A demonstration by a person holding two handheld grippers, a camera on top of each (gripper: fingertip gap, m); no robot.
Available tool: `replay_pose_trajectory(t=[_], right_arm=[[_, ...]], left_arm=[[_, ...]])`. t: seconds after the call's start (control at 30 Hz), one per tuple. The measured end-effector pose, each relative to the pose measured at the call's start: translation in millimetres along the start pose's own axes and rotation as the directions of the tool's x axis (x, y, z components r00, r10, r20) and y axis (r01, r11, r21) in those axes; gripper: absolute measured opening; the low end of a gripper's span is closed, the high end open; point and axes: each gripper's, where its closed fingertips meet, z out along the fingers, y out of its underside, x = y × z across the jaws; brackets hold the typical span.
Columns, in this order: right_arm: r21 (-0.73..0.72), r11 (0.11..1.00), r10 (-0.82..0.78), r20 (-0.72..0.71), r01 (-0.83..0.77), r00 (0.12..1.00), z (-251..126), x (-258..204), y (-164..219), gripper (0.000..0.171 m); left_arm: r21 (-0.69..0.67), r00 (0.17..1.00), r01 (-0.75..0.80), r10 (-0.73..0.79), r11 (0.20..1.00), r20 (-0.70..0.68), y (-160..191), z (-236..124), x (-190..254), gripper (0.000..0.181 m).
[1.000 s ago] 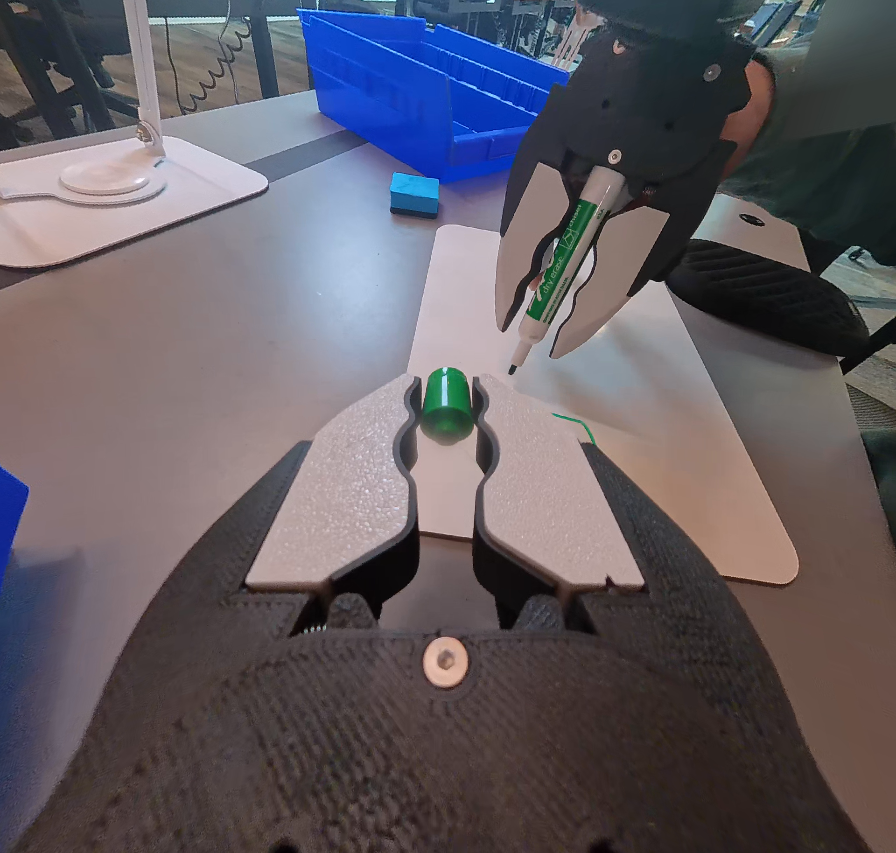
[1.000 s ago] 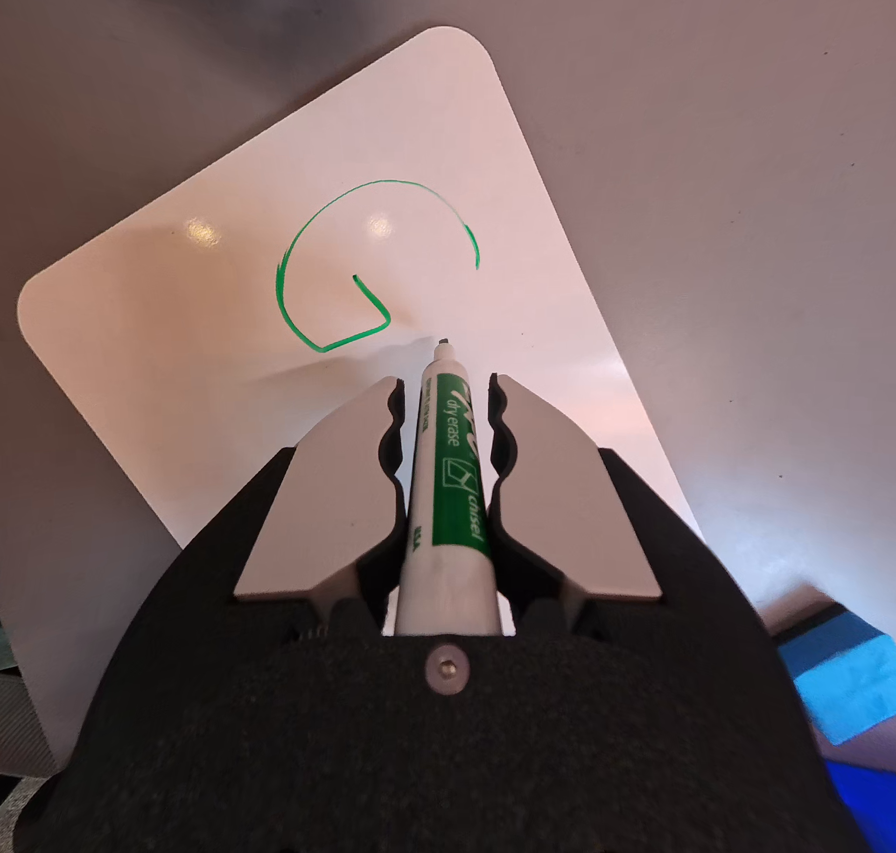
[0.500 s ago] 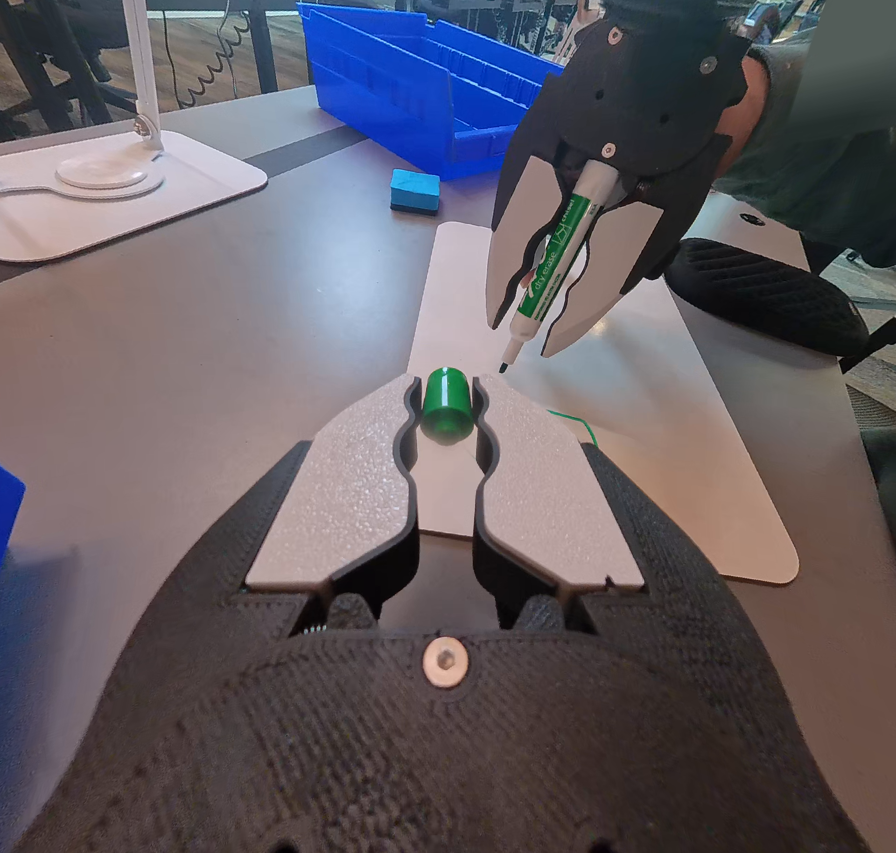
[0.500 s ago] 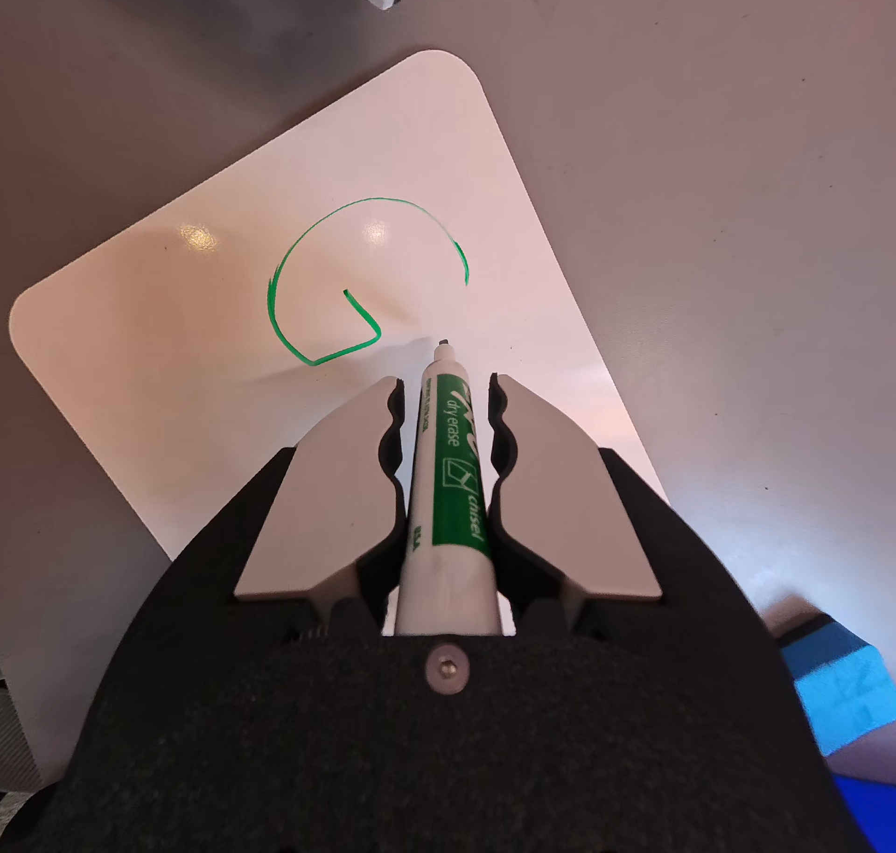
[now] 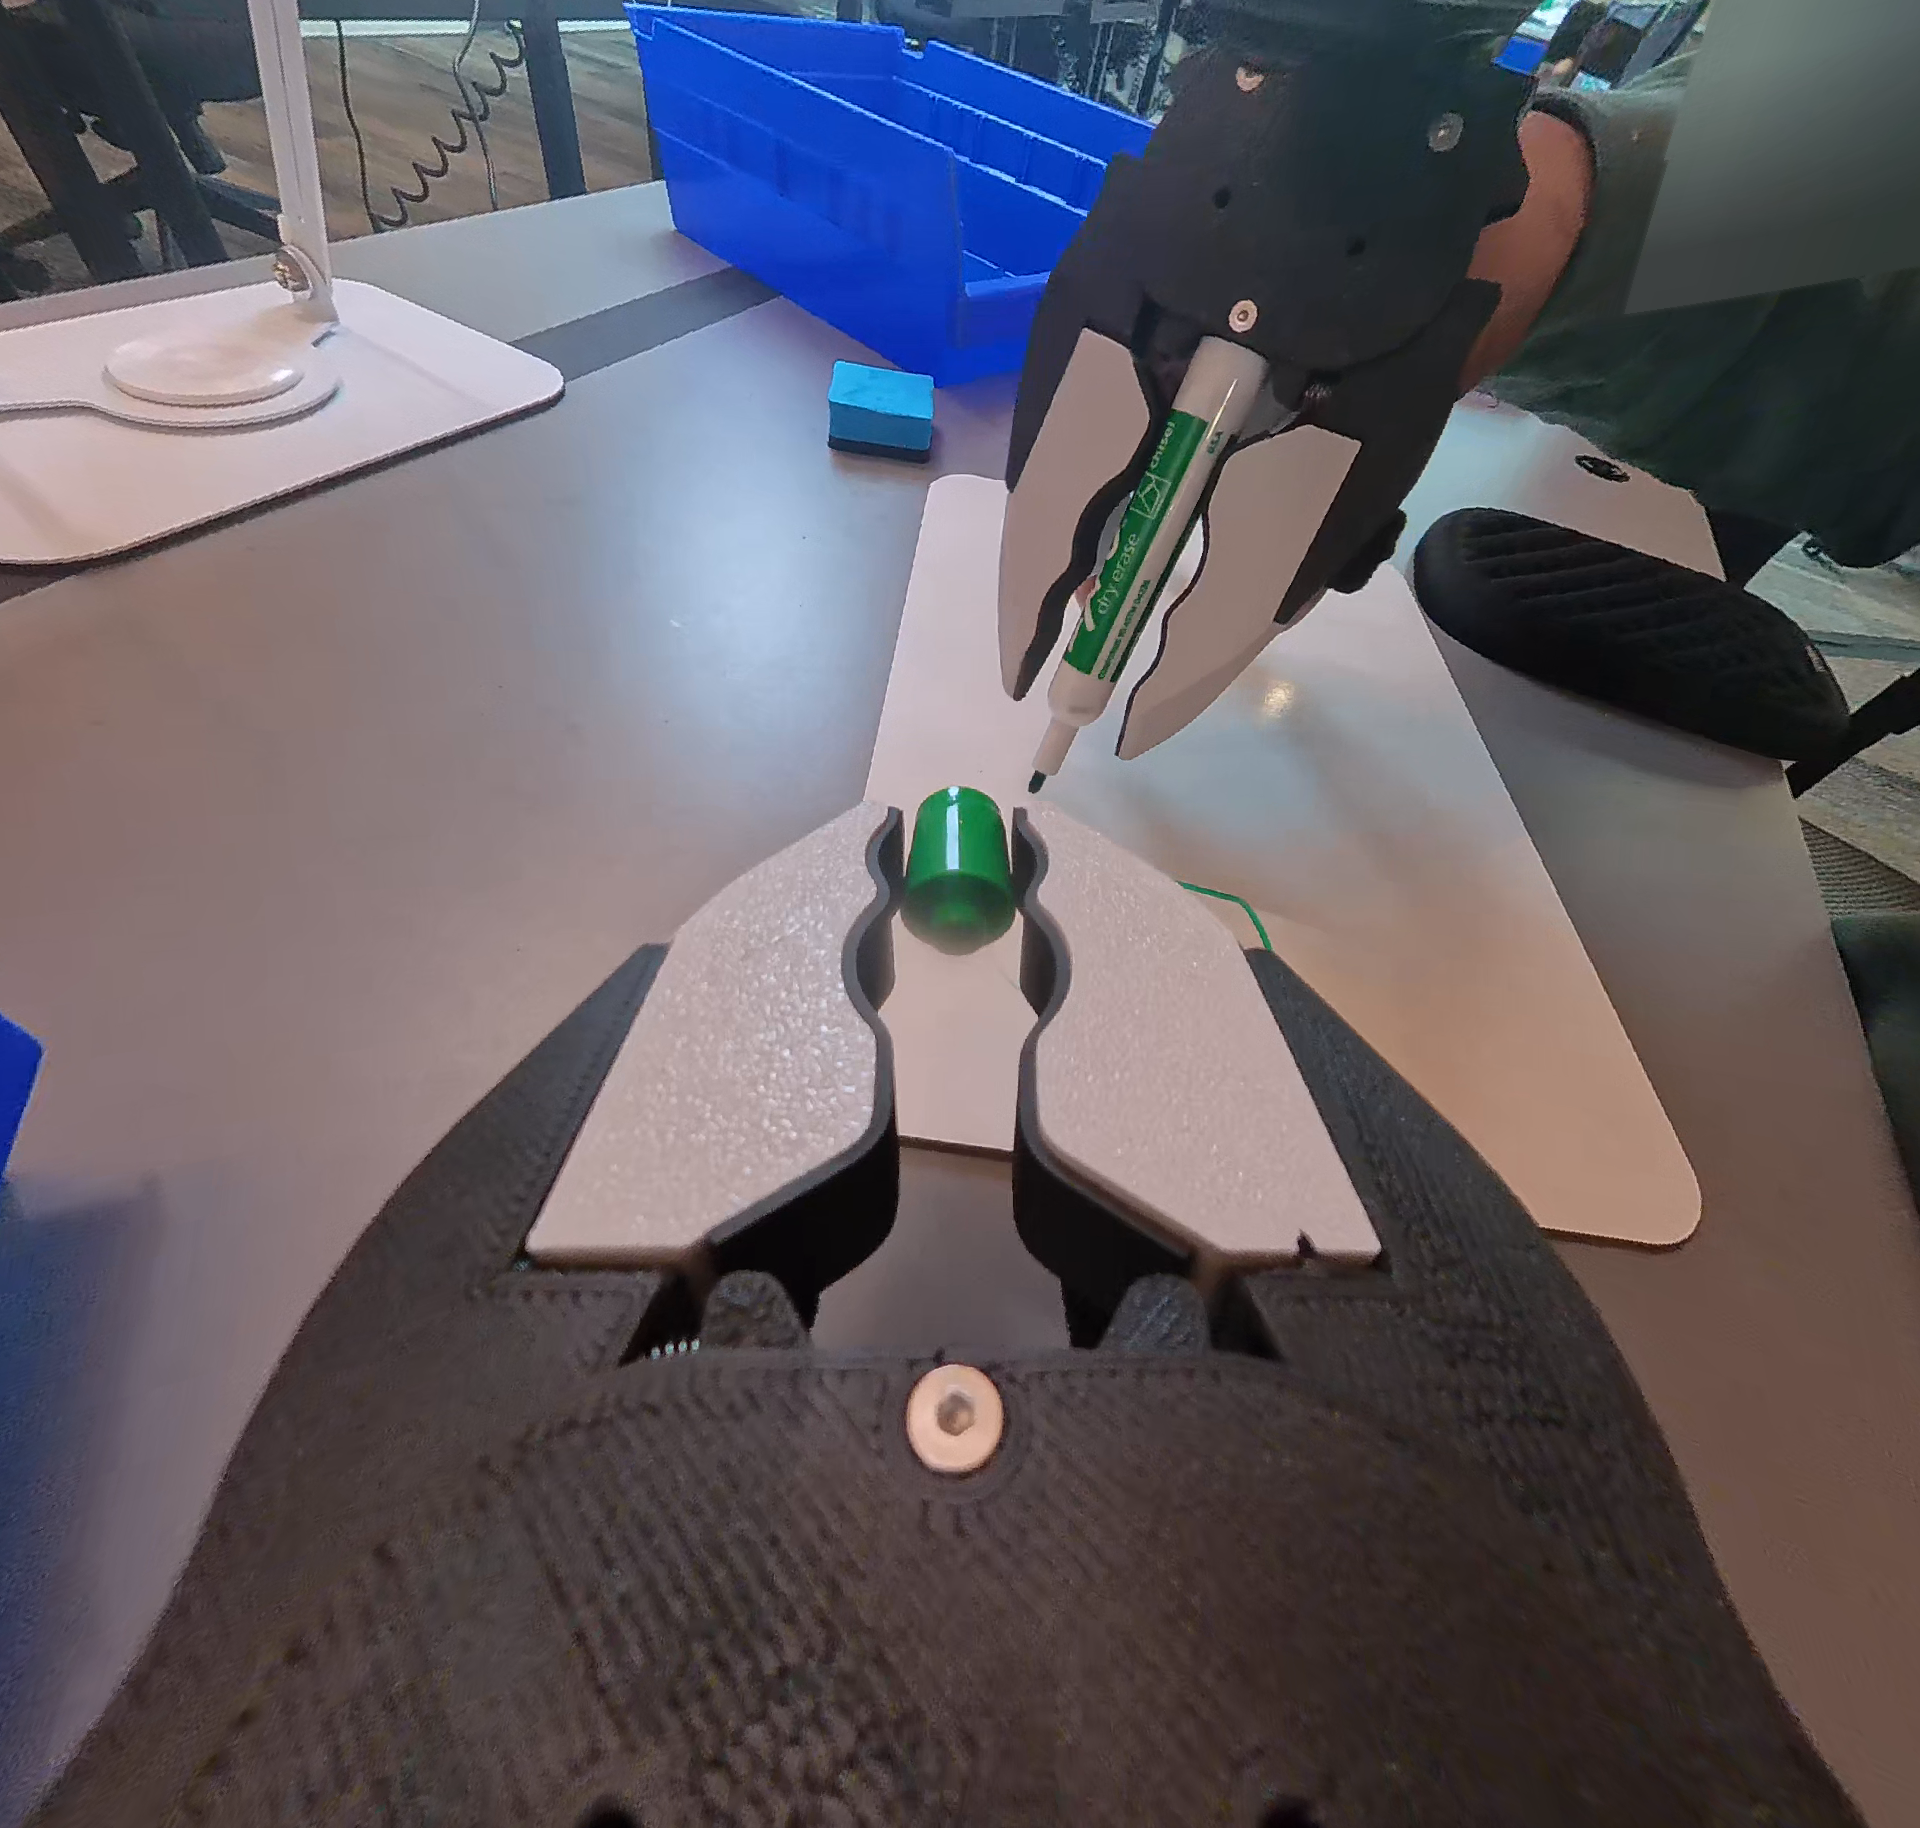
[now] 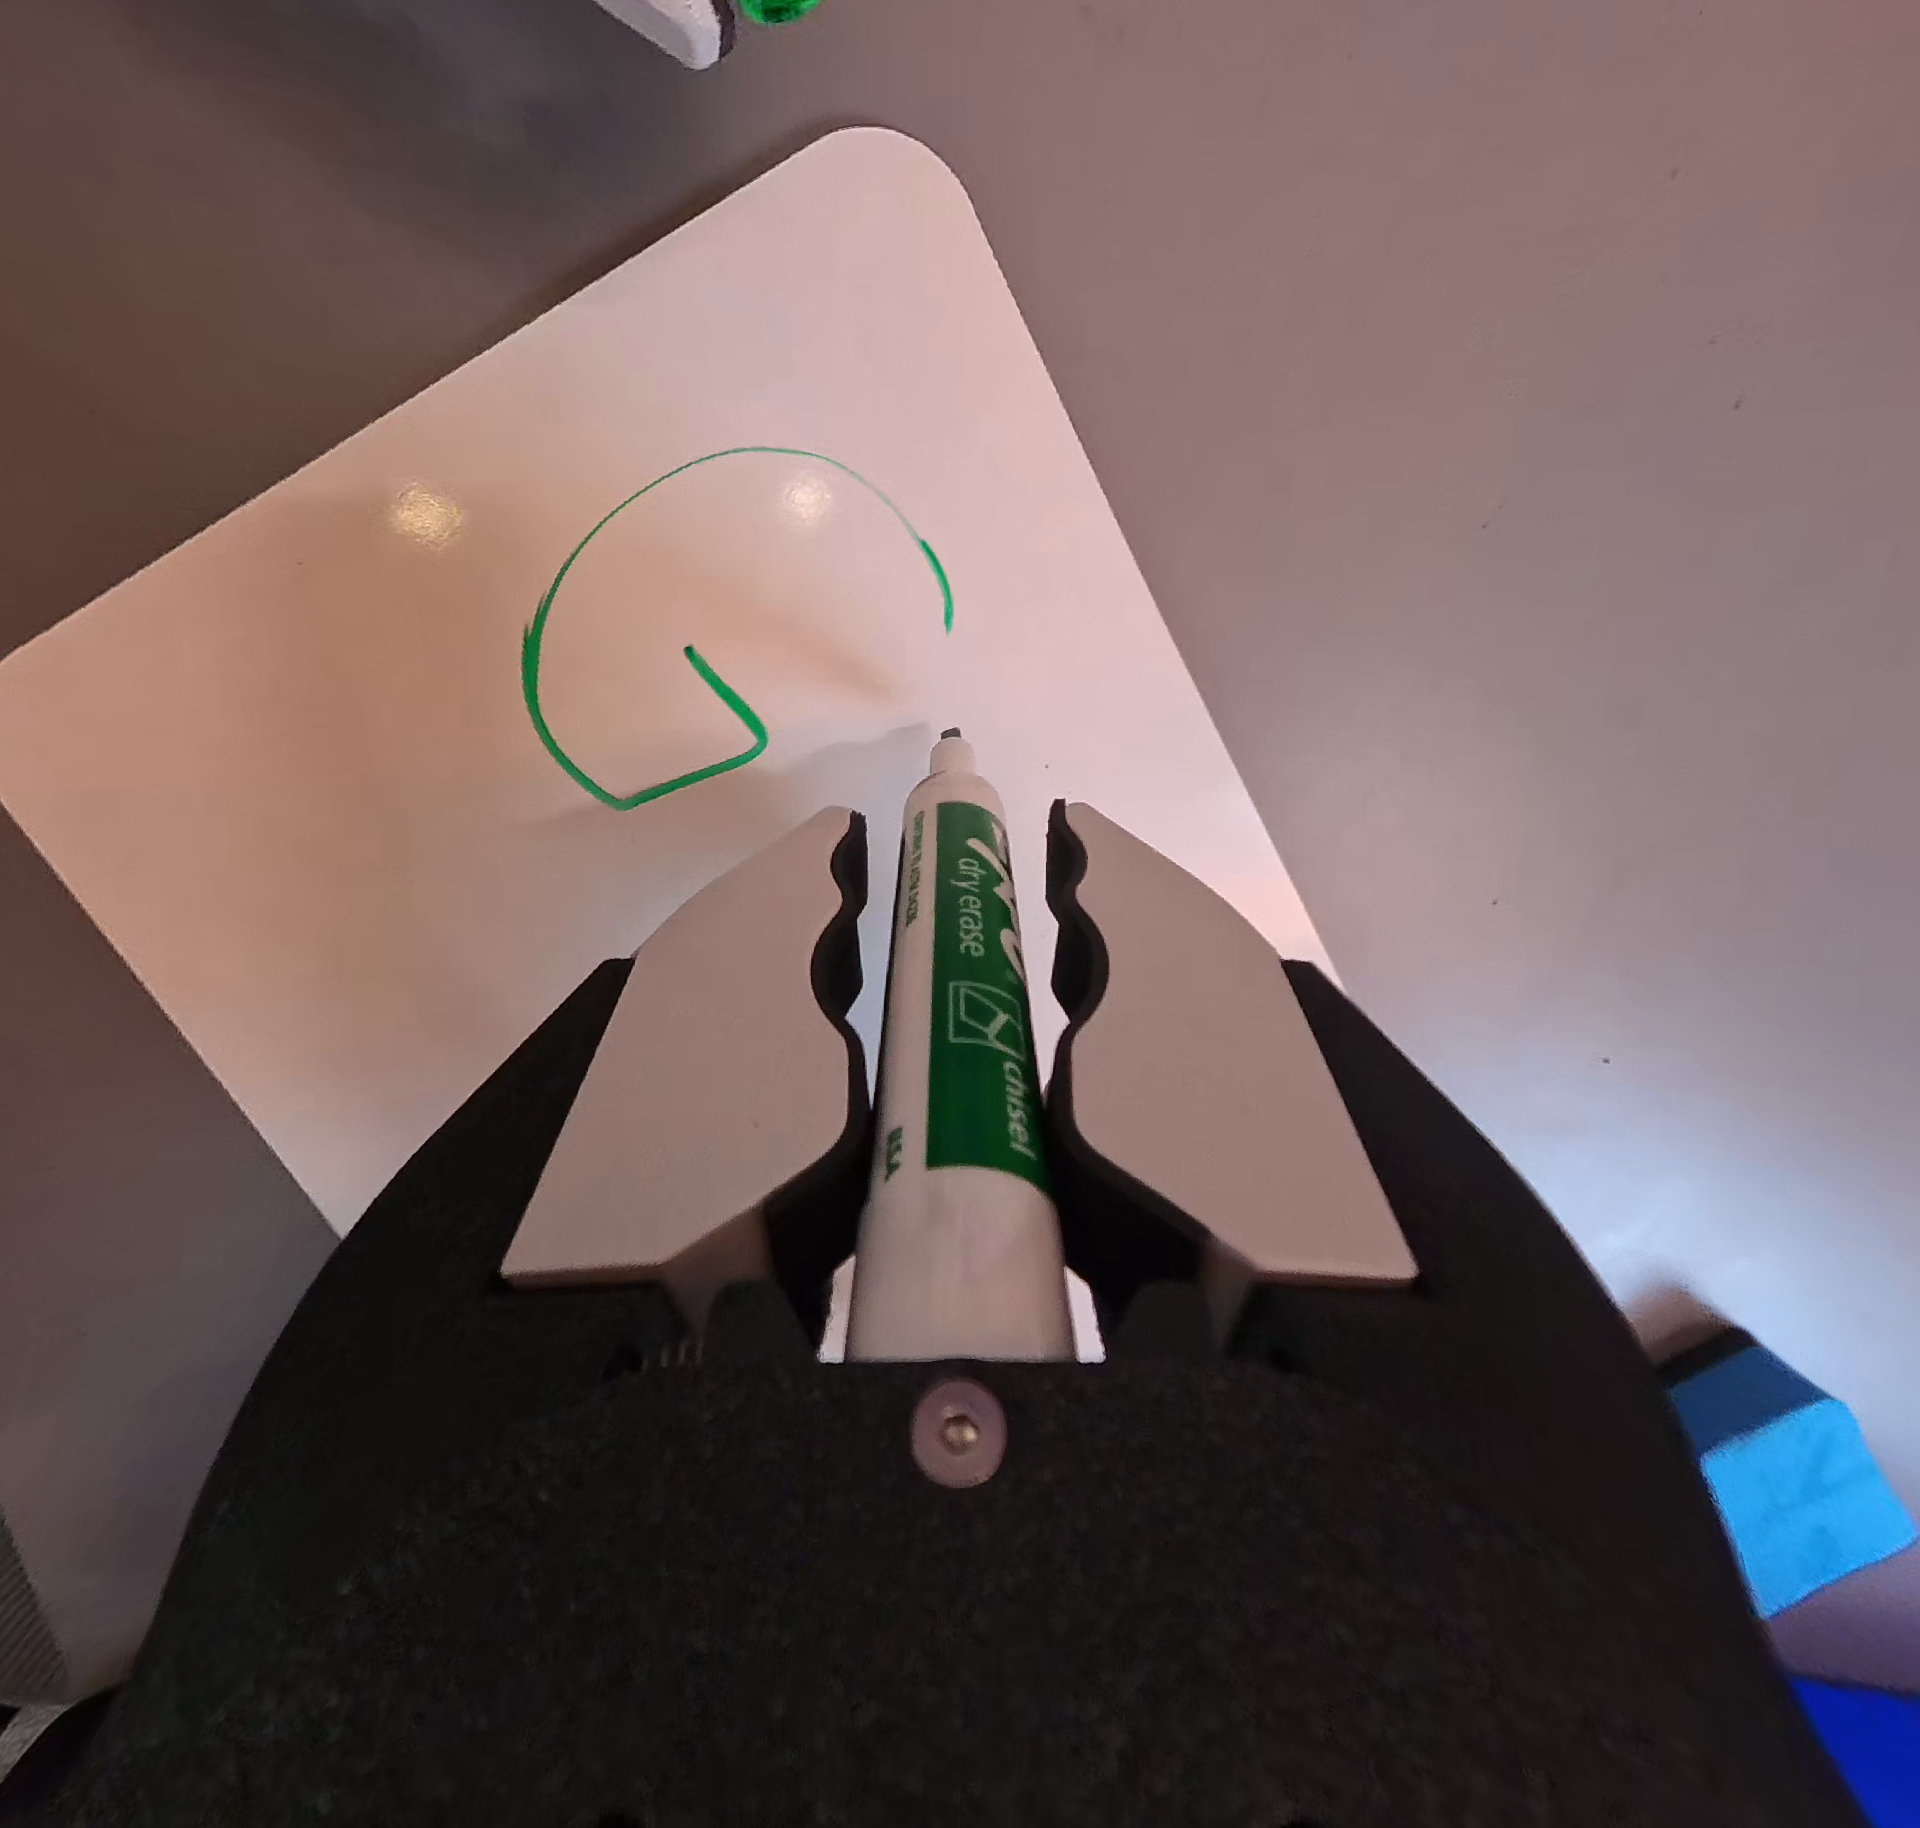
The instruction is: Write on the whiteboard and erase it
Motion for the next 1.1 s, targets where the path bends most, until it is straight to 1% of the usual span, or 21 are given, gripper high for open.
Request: replay_pose_trajectory(t=[0.27,0.47,0.6,0.8,0.93,1.03,1.1], right_arm=[[-0.039,0.999,-0.001,-0.009,0.001,1.0,6,11,2,0.033],[-0.085,0.996,-0.028,0.002,0.028,1.0,7,6,8,0.033],[-0.131,0.99,-0.054,0.035,0.058,0.998,3,-10,18,0.033],[-0.183,0.978,-0.079,0.102,0.096,0.992,-6,-45,36,0.033],[-0.17,0.981,-0.083,0.09,0.098,0.992,-8,-50,37,0.033],[-0.113,0.992,-0.052,0.059,0.058,0.997,-12,-37,29,0.033],[-0.103,0.994,-0.044,0.041,0.048,0.998,-12,-28,26,0.033]], left_arm=[[-0.001,1.0,0.004,-0.004,1.0,-0.002,0,0,-1,0.02],[0.0,1.0,0.004,-0.004,1.0,-0.003,0,0,0,0.02],[0.0,1.0,0.003,-0.003,1.0,-0.004,0,0,0,0.02],[-0.003,1.0,0.0,0.0,1.0,-0.006,0,0,1,0.02],[-0.006,1.0,0.001,-0.001,1.0,-0.006,1,1,1,0.02],[-0.009,1.0,-0.001,0.001,1.0,-0.004,2,1,1,0.02],[-0.01,1.0,0.001,-0.001,1.0,-0.003,2,1,0,0.02]])
